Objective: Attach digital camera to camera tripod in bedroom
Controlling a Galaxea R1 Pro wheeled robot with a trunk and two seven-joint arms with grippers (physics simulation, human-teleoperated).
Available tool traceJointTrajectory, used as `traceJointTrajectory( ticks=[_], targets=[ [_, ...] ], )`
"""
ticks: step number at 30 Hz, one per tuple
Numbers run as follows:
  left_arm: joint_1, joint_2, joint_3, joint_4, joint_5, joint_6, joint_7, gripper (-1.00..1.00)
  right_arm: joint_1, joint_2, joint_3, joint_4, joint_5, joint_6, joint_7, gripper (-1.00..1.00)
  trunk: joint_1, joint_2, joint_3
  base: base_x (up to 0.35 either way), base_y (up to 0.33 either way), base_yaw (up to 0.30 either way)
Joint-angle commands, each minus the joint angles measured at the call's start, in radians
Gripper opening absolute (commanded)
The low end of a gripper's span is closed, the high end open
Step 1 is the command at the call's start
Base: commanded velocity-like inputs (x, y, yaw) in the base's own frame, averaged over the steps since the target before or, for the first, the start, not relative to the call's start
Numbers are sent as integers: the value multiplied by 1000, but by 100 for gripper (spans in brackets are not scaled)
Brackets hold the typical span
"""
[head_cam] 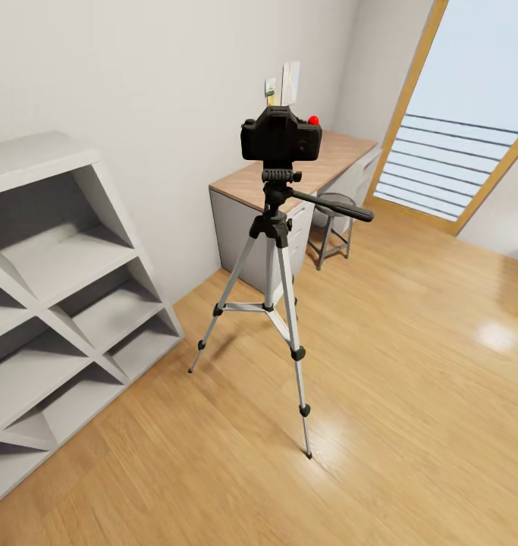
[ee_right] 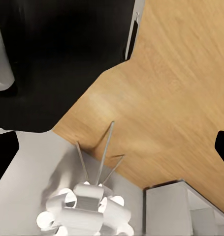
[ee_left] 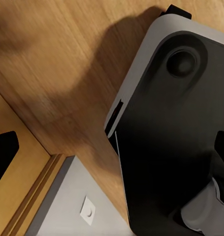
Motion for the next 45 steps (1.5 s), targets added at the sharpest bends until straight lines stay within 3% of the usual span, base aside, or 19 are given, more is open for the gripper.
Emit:
traceJointTrajectory(
  ticks=[1,3,4,12,13,17,26,45],
  targets=[
    [-1,0,6,1,2,-1,0,100,3,0,3,1,-1,0,3,100,0,-1,-1,0,0,0],
    [-1,1,6,1,2,-2,0,100,13,0,3,1,-20,-1,3,100,0,-1,-1,0,0,0],
    [-1,4,6,0,1,-4,0,100,31,2,3,1,-64,-4,3,100,0,-1,-1,0,0,0],
    [1,4,4,2,0,10,1,100,48,3,3,0,-132,-1,-25,100,0,-1,-1,0,0,0],
    [3,4,4,1,0,65,3,100,49,1,-2,-3,-163,-8,-71,100,0,-1,0,0,0,0],
    [6,5,3,1,-1,92,9,100,49,2,-19,-4,-186,-43,-90,100,0,-1,5,0,0,0],
    [7,4,4,2,-1,104,16,100,50,14,-30,-6,-203,-105,-153,100,0,-1,20,0,0,0],
    [13,3,5,-4,-5,52,15,100,50,13,-30,0,-210,-140,-166,100,0,-1,51,0,0,0]
  ],
)
